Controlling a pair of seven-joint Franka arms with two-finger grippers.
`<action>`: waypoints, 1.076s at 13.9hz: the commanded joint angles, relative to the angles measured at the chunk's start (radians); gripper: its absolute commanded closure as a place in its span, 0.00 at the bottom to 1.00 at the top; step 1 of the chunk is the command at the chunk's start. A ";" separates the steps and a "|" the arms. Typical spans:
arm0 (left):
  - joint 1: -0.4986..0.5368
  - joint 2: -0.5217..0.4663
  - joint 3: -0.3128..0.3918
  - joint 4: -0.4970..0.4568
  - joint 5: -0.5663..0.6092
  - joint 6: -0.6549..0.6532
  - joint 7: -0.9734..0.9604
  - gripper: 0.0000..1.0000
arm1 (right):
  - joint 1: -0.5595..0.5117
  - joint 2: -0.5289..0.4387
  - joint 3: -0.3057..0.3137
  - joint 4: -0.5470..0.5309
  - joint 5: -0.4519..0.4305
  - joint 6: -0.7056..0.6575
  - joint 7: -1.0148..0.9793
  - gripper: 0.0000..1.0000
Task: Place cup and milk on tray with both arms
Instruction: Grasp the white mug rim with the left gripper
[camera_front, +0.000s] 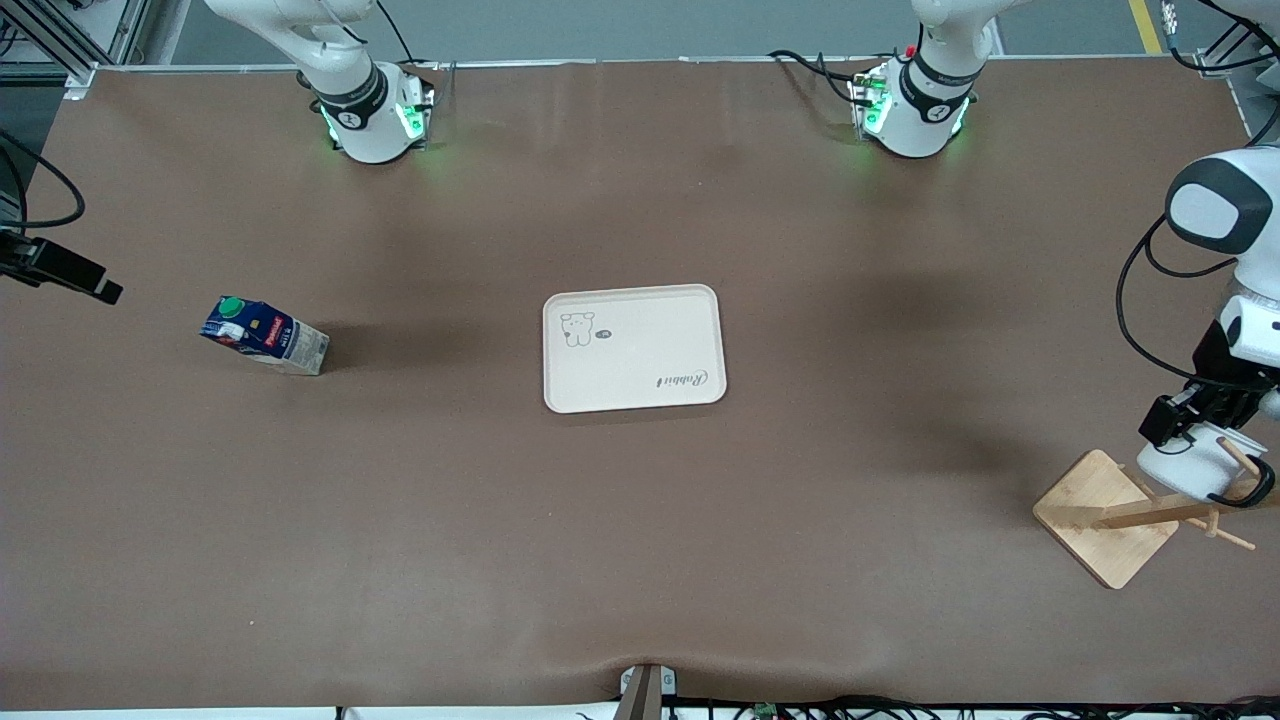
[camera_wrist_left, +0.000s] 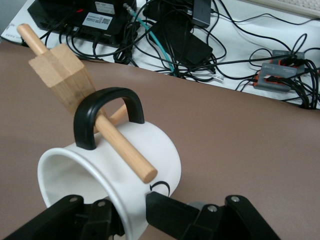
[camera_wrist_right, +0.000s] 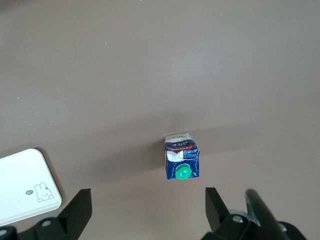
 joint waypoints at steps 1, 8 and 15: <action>0.003 -0.006 -0.015 0.019 -0.009 -0.005 0.069 1.00 | -0.011 0.019 0.008 0.033 0.014 -0.010 0.003 0.00; 0.006 -0.043 -0.049 0.016 -0.009 -0.062 0.067 1.00 | -0.011 0.019 0.008 0.034 0.014 -0.010 0.003 0.00; 0.009 -0.113 -0.047 0.033 -0.011 -0.218 0.064 1.00 | -0.010 0.021 0.009 0.034 0.016 -0.010 0.003 0.00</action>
